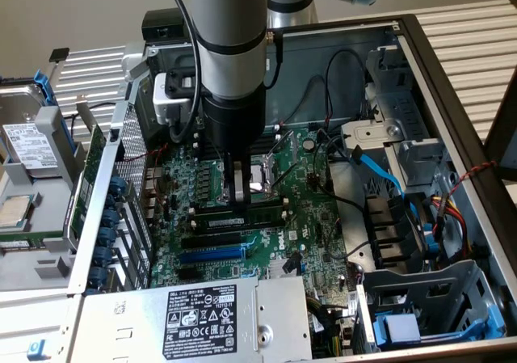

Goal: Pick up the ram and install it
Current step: 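Press down the ram until it locks into place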

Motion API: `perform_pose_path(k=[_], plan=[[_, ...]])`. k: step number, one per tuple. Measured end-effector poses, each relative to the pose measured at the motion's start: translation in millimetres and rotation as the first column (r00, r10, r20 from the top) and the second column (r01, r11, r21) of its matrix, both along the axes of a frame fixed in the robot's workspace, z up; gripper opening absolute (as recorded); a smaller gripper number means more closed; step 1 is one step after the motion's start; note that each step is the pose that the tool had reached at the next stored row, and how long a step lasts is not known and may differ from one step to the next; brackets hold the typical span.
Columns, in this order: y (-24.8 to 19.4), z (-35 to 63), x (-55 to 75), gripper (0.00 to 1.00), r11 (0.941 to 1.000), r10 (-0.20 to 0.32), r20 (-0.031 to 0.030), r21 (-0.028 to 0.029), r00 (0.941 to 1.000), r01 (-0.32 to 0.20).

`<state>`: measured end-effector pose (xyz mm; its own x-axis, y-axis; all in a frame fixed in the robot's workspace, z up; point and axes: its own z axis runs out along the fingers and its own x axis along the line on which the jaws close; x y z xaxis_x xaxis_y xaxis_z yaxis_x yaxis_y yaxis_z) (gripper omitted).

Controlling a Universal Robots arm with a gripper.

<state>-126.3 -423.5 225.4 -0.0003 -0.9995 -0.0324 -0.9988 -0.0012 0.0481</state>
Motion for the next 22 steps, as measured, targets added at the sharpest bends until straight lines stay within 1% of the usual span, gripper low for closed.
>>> perform_pose_path(k=[2, 3, 4, 8, 13, 18, 19, 22], plan=[[0.3, 2.4, 0.1, 0.11, 1.0000, 0.000, 0.0013, 0.0022, 1.0000, 0.000], [0.2, 4.9, 0.0, 0.11, 1.0000, 0.000, 0.0009, 0.0017, 1.0000, 0.000], [0.0, 7.8, -0.1, 0.11, 1.0000, 0.000, 0.0000, 0.0000, 1.0000, 0.000], [0.0, 14.7, 0.0, 0.11, 1.0000, 0.000, 0.0000, 0.0000, 1.0000, 0.000], [0.0, 19.6, 0.0, 0.11, 1.0000, 0.000, 0.0000, 0.0000, 1.0000, 0.000], [0.0, 19.7, 0.0, 0.11, 1.0000, 0.000, 0.0000, 0.0000, 1.0000, 0.000], [0.0, 19.7, 0.0, 0.11, 1.0000, -0.008, 0.0001, 0.0000, 1.0000, 0.008], [0.0, 19.8, 0.0, 0.11, 0.9984, -0.057, 0.0000, -0.0001, 0.9984, 0.057]])
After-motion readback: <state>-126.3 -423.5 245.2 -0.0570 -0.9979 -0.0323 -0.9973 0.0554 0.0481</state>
